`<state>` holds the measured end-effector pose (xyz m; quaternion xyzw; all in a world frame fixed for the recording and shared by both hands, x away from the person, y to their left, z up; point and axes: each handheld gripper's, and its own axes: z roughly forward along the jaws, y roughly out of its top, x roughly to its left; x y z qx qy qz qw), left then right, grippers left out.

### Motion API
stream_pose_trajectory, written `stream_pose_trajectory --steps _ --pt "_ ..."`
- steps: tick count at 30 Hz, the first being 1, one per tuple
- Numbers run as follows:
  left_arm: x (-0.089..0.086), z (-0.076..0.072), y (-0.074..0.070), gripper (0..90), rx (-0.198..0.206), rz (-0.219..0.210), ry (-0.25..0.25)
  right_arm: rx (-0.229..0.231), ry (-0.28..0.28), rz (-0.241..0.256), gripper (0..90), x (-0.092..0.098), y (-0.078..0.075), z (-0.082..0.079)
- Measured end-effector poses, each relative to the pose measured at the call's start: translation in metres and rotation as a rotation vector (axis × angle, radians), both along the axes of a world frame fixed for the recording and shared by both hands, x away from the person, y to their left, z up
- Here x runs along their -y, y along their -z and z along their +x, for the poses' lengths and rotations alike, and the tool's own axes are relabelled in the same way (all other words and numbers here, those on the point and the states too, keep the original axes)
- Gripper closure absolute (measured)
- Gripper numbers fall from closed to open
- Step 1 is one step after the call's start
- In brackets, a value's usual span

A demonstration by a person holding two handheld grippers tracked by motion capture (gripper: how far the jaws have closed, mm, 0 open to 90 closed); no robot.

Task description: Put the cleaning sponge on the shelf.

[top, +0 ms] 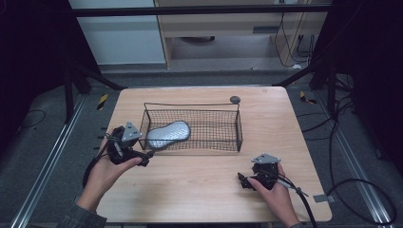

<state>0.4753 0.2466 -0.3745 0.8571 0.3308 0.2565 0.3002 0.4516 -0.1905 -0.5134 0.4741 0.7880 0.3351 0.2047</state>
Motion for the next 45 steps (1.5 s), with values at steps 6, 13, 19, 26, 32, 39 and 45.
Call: stream_pose_trajectory --steps 6,13,19,26,32,39,45 --pt "-0.011 -0.008 0.017 2.9 -0.012 -0.017 -0.034 0.000 0.000 0.002 0.4 0.000 0.000 0.000" --pt "-0.019 -0.011 0.044 3.1 -0.058 -0.065 -0.076 -0.001 0.000 0.002 0.4 0.000 0.000 0.000" --pt "-0.025 -0.011 0.067 3.2 -0.107 -0.062 -0.089 -0.001 0.001 0.002 0.4 0.000 0.000 0.000" --pt "-0.033 -0.008 0.088 3.4 -0.150 -0.035 -0.120 -0.001 0.001 0.002 0.4 0.000 0.000 0.000" --pt "-0.039 -0.002 0.101 3.4 -0.172 -0.024 -0.142 -0.001 0.000 0.002 0.4 0.000 0.000 0.000" --pt "-0.045 0.006 0.110 3.4 -0.173 -0.035 -0.162 -0.001 0.000 0.002 0.4 0.000 0.000 0.000" --pt "-0.049 0.016 0.120 3.5 -0.179 -0.058 -0.183 -0.001 -0.002 0.002 0.4 0.000 0.000 0.000"
